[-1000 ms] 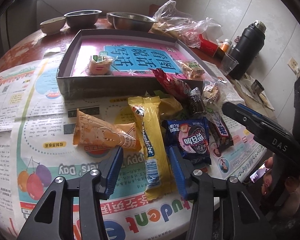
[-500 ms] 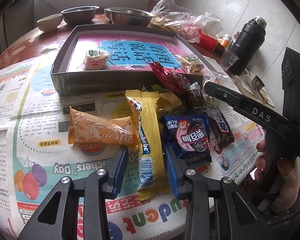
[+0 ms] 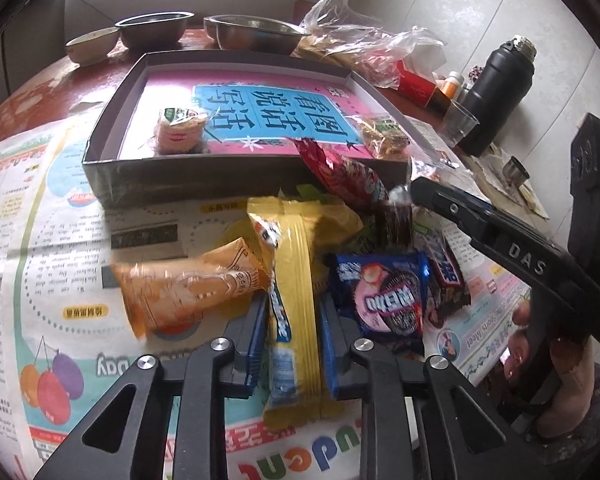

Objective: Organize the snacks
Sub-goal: 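Grasp the long yellow wafer packet with left tool while right tool grasps the clear candy bag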

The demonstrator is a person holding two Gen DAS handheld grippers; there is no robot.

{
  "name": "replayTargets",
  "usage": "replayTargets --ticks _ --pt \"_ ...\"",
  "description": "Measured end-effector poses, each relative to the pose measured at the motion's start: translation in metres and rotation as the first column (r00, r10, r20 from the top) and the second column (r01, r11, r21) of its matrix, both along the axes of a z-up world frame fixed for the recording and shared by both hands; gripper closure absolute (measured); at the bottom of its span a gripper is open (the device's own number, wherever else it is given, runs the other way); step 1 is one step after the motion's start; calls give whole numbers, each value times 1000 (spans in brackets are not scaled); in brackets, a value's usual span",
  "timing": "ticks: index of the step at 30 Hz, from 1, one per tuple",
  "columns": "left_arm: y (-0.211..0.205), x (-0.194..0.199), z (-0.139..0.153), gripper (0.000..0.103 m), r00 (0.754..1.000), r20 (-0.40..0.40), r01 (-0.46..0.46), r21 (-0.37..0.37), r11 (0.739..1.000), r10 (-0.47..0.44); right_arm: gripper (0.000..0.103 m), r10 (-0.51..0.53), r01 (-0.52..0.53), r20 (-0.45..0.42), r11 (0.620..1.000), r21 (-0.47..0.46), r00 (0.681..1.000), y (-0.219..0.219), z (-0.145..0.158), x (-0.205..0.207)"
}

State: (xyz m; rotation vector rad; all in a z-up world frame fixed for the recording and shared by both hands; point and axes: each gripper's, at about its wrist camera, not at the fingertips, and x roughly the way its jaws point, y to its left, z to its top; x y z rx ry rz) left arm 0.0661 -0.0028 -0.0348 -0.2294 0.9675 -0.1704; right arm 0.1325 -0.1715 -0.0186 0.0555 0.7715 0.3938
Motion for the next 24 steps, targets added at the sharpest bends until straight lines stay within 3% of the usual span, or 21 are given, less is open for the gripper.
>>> replayTargets --ticks 7,24 --pt "4 2 -2 88 1000 7 1 -26 1000 -1 60 -4 3 5 1000 4 1000 -3 0 1" --pt "8 -13 19 89 996 81 -28 -9 1000 28 65 -42 40 47 998 48 998 -24 10 -8"
